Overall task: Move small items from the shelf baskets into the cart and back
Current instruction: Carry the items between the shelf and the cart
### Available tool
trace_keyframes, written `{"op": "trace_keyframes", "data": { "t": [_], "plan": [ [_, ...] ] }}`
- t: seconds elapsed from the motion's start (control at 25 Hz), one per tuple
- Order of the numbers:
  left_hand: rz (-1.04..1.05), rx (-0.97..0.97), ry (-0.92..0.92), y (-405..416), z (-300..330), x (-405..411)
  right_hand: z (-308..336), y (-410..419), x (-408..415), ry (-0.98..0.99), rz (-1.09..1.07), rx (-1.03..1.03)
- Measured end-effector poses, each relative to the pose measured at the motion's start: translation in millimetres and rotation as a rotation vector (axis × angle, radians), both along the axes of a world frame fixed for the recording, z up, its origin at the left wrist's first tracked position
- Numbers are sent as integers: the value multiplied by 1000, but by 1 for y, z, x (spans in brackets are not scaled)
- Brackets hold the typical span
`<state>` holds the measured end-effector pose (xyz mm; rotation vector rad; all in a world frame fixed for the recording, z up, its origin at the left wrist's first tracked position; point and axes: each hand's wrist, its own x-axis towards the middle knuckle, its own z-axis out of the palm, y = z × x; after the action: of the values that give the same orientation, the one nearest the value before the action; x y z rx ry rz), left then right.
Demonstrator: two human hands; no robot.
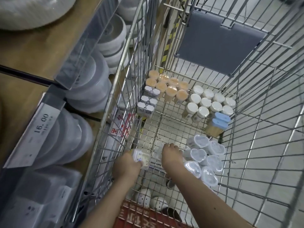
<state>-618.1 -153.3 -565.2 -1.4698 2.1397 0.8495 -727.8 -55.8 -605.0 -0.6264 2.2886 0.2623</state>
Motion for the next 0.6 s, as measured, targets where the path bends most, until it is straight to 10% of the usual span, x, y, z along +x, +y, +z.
{"op": "trace_keyframes", "data": {
  "t": [0.28, 0.6],
  "plan": [
    [137, -1, 219, 4, 43, 13, 34, 7, 14, -66, -213, -283],
    [382, 55, 588, 30, 206, 34, 218, 55, -6, -221, -644, -819]
  ]
}}
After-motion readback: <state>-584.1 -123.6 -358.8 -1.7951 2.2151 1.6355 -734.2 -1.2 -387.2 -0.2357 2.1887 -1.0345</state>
